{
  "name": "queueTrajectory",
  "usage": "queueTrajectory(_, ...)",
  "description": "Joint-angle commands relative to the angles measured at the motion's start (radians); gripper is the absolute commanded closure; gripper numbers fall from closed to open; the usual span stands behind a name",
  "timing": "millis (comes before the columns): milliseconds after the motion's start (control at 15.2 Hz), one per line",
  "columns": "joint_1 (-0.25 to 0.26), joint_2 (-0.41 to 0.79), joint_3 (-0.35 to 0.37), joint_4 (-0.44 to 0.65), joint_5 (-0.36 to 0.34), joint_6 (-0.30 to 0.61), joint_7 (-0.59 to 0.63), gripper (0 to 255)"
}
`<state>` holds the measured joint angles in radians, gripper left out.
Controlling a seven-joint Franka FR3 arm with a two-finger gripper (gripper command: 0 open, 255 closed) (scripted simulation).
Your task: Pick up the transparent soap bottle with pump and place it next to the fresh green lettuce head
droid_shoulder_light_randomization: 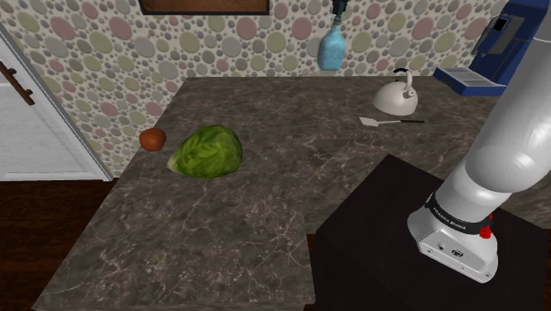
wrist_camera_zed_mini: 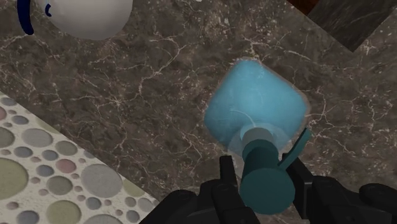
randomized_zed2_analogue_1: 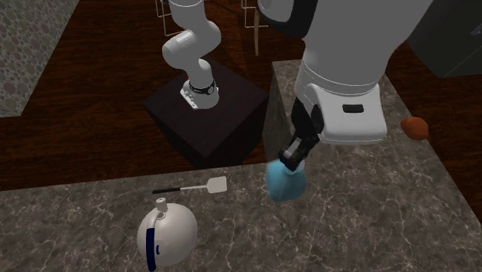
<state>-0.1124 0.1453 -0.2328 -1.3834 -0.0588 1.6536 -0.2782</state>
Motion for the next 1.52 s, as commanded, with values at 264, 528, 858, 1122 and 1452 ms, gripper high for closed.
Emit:
queueTrajectory(264, -0.006, 0.037, -0.002, 0.133, 0.01, -0.097, -0.011, 255)
queueTrajectory(528, -0.014, 0.075, -0.004, 0.243, 0.02, -0.169, -0.02, 255)
queueTrajectory(858, -0.03, 0.143, -0.008, 0.417, 0.038, -0.275, -0.035, 255)
queueTrajectory(1122, 0.034, 0.036, 0.013, 0.274, -0.001, -0.242, 0.035, 255)
queueTrajectory(1452, 0.117, -0.1, 0.064, 0.099, -0.048, -0.213, 0.157, 255)
